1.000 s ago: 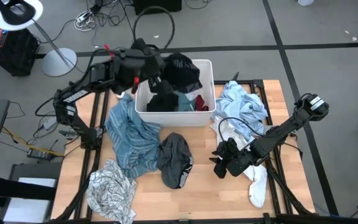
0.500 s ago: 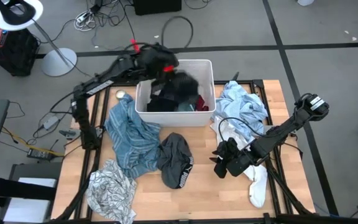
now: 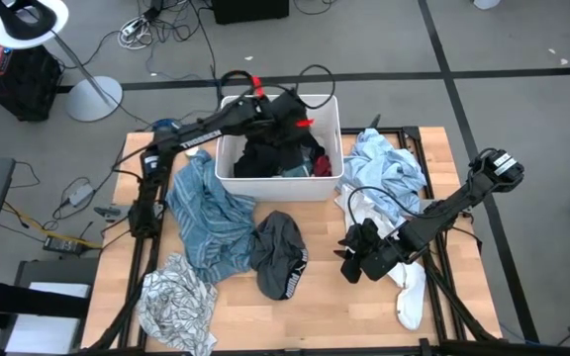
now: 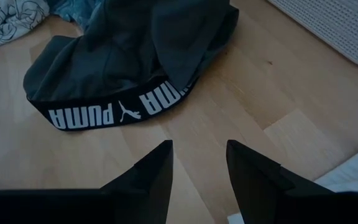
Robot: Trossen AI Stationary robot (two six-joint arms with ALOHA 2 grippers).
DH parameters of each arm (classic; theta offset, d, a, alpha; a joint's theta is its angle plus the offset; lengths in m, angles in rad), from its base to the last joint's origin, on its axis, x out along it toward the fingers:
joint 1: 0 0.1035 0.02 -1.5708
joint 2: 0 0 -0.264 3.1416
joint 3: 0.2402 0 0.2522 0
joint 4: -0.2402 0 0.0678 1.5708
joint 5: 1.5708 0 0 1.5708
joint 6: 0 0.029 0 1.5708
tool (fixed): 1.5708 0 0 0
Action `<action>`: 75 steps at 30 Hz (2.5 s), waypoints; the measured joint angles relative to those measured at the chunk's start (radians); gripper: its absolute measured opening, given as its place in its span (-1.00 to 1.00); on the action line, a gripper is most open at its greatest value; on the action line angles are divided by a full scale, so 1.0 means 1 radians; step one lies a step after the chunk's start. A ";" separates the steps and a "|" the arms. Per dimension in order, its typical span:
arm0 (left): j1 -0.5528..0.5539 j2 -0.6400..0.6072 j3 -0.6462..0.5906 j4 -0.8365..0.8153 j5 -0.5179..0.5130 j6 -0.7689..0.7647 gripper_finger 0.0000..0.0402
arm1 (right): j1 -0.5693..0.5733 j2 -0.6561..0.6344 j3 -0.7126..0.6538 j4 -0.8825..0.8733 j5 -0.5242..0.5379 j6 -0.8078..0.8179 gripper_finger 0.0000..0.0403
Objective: Sort clothes
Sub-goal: Put the gray boxers into the laundry bin
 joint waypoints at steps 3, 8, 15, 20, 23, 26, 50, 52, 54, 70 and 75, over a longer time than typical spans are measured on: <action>-0.001 0.013 0.000 0.016 0.006 -0.004 -0.32 | 0.000 0.000 0.000 0.000 0.000 0.000 -0.25; -0.002 0.007 -0.035 0.065 0.028 -0.013 -0.32 | 0.002 0.000 0.000 0.001 0.000 0.000 -0.25; -0.024 -0.045 -0.052 -0.008 0.070 -0.035 -0.32 | 0.016 0.000 0.000 0.012 0.000 0.000 -0.25; -0.071 -0.137 -0.052 -0.093 0.086 -0.071 -0.32 | 0.016 0.000 0.000 0.014 0.005 0.000 -0.25; -0.108 -0.202 -0.051 -0.178 0.085 -0.100 -0.32 | 0.016 0.000 0.000 0.016 0.005 0.001 -0.25; -0.156 -0.273 -0.051 -0.236 0.081 -0.131 -0.32 | 0.016 0.000 0.000 0.018 0.005 0.001 -0.25; -0.531 -1.061 -1.194 0.386 -0.121 -0.385 -0.32 | -0.214 0.000 0.000 0.410 -0.131 -0.323 -0.25; -0.531 -1.108 -1.268 0.396 -0.132 -0.416 -0.32 | -0.242 0.000 0.000 0.427 -0.147 -0.343 -0.25; -0.531 -1.148 -1.325 0.422 -0.150 -0.431 -0.32 | -0.265 0.000 0.000 0.439 -0.162 -0.365 -0.25; -0.532 -1.234 -1.492 0.509 -0.163 -0.504 -0.32 | -0.342 0.413 0.416 0.095 -0.246 -0.542 -0.22; -0.532 -1.232 -1.492 0.532 -0.163 -0.504 -0.32 | -0.382 0.506 0.445 0.138 -0.368 -0.542 -0.03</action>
